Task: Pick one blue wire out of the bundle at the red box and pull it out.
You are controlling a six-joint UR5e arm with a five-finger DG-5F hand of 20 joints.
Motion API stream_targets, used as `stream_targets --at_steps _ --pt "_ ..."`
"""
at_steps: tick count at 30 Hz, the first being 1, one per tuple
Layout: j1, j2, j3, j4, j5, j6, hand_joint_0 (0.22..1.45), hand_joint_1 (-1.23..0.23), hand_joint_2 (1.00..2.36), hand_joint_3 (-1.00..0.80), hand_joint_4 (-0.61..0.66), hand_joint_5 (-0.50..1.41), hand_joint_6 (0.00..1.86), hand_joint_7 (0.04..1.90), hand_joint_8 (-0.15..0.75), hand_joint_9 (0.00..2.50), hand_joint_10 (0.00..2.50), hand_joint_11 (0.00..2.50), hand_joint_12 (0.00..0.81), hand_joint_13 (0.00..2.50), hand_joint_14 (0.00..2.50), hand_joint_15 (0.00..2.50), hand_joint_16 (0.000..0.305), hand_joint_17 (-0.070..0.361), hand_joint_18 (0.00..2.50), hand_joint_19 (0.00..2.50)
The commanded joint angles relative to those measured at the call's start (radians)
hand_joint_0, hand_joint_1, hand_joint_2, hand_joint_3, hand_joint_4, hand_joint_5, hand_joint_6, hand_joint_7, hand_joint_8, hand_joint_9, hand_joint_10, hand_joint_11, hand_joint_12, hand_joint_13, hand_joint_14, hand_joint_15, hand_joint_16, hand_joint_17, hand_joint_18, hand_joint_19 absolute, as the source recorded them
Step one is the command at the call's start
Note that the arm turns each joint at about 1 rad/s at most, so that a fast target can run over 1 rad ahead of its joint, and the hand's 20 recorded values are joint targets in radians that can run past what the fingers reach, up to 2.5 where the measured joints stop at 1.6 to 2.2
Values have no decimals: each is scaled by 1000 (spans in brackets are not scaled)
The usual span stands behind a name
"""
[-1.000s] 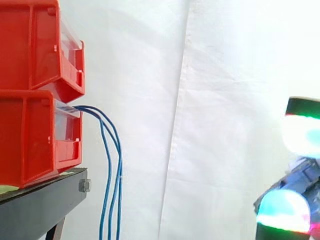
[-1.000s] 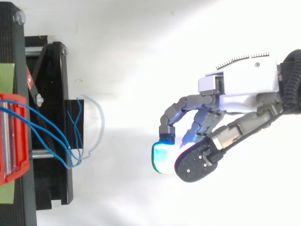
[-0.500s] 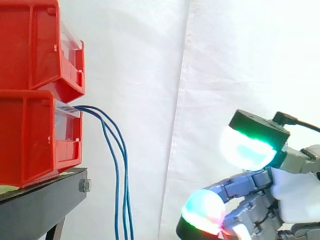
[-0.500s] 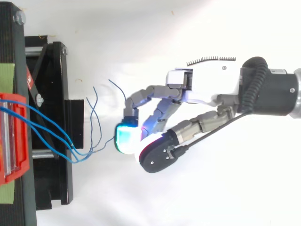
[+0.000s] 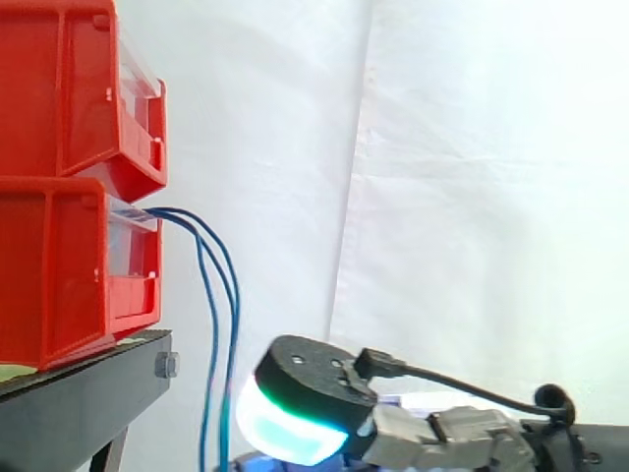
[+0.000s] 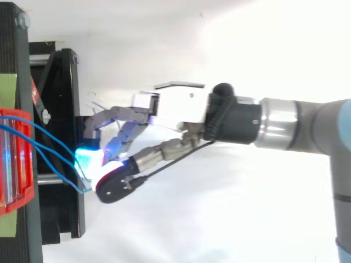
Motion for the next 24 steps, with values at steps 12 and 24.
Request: stream_targets --at_steps 12,24 --pt "6 -24 -35 155 17 -52 496 -579 1000 -500 210 -116 545 1125 341 979 11 748 445 871 20 605 60 134 669 556" --pt "23 -26 -46 203 18 -77 469 -580 1000 -500 237 -119 534 1127 338 939 13 705 450 832 18 571 63 141 573 455"
